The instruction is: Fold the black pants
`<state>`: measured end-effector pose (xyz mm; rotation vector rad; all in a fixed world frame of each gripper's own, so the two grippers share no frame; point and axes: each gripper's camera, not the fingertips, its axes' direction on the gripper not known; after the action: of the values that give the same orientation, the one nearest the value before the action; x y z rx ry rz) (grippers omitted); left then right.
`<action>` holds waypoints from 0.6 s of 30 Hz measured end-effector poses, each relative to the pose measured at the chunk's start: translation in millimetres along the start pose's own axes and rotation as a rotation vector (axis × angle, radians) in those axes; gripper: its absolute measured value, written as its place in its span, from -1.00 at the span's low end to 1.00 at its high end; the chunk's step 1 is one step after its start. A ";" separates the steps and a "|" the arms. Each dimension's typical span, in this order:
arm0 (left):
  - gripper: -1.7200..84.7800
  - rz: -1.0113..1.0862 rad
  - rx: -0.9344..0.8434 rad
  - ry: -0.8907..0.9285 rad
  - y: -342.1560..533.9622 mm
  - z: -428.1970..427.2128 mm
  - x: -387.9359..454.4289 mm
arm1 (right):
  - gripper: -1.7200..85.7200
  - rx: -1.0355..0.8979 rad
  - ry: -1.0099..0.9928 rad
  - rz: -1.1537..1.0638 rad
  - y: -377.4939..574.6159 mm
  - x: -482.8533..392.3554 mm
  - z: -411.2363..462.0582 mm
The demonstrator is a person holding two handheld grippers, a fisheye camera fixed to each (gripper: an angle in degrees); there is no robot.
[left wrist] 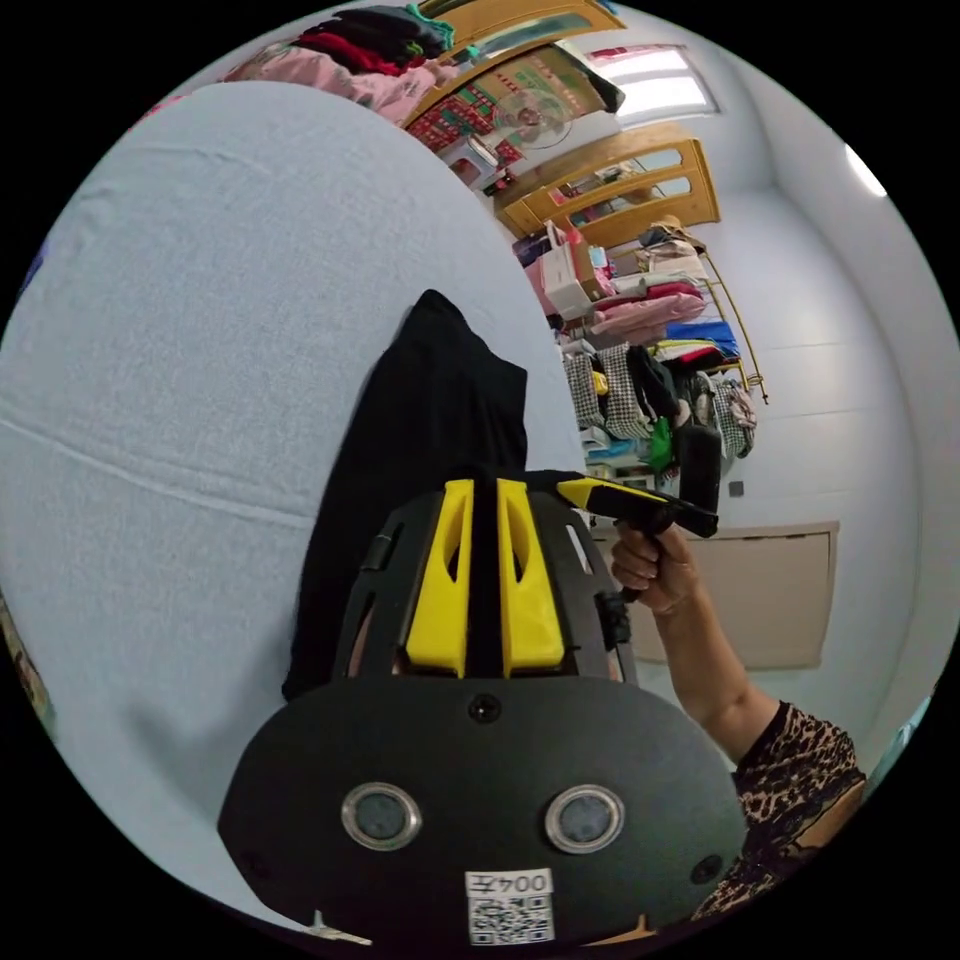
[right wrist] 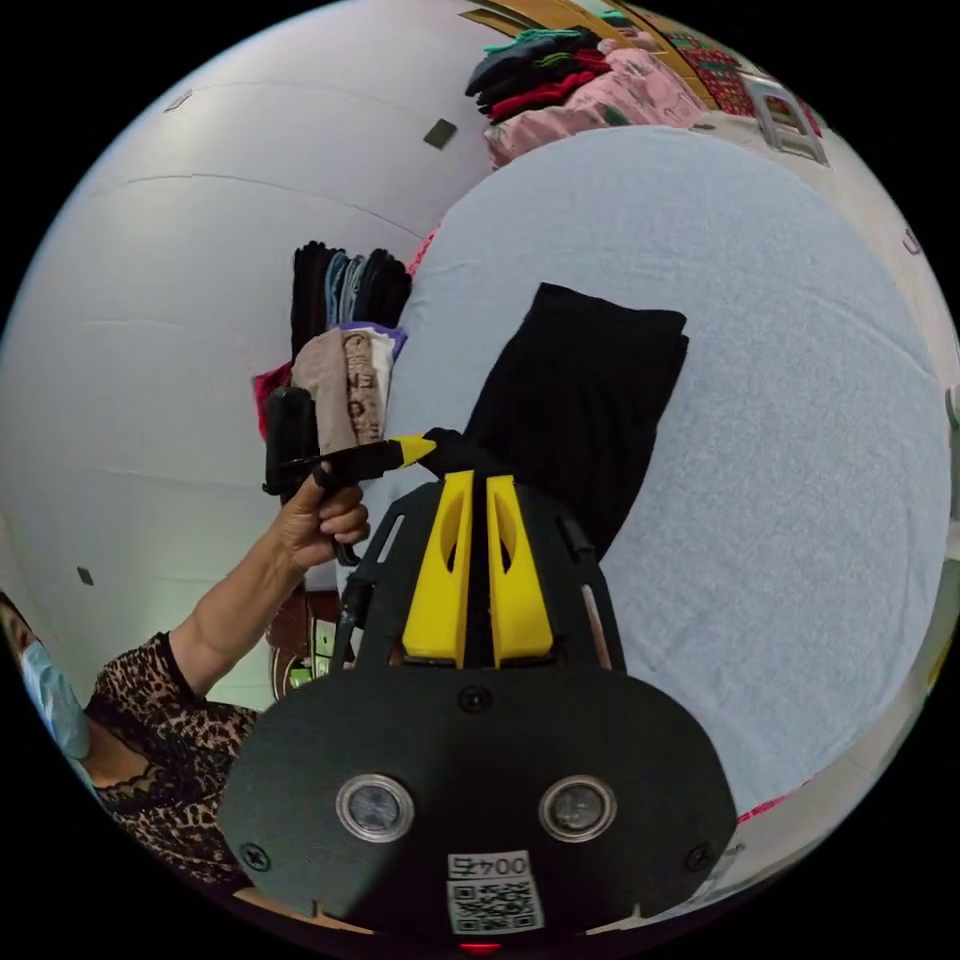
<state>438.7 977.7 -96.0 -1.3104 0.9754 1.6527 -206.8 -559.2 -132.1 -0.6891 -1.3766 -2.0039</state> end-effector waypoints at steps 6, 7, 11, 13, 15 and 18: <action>-0.83 -0.072 0.077 0.095 -19.7 9.5 -27.9 | -0.74 0.007 0.085 0.131 -20.5 38.3 13.3; -0.83 -0.066 0.093 0.097 -17.9 6.6 -29.6 | -0.69 0.048 0.117 0.141 -19.1 40.2 9.3; -0.81 0.028 0.104 0.095 1.5 -8.9 -32.3 | -0.65 0.163 0.164 0.113 4.3 22.7 -8.5; -0.81 0.097 0.100 0.081 19.5 -17.9 -33.3 | -0.65 0.181 0.159 0.062 28.1 2.4 -6.9; -0.82 0.182 0.086 0.054 45.4 -26.2 -35.0 | -0.66 0.181 0.155 0.007 62.9 -20.6 3.7; -0.83 0.321 0.014 -0.022 103.8 -31.7 -41.4 | -0.67 0.147 0.171 -0.018 138.2 -52.9 38.5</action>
<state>361.3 903.6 -51.2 -1.1678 1.2320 1.8900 -67.2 -551.4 -70.2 -0.4307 -1.4143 -1.9045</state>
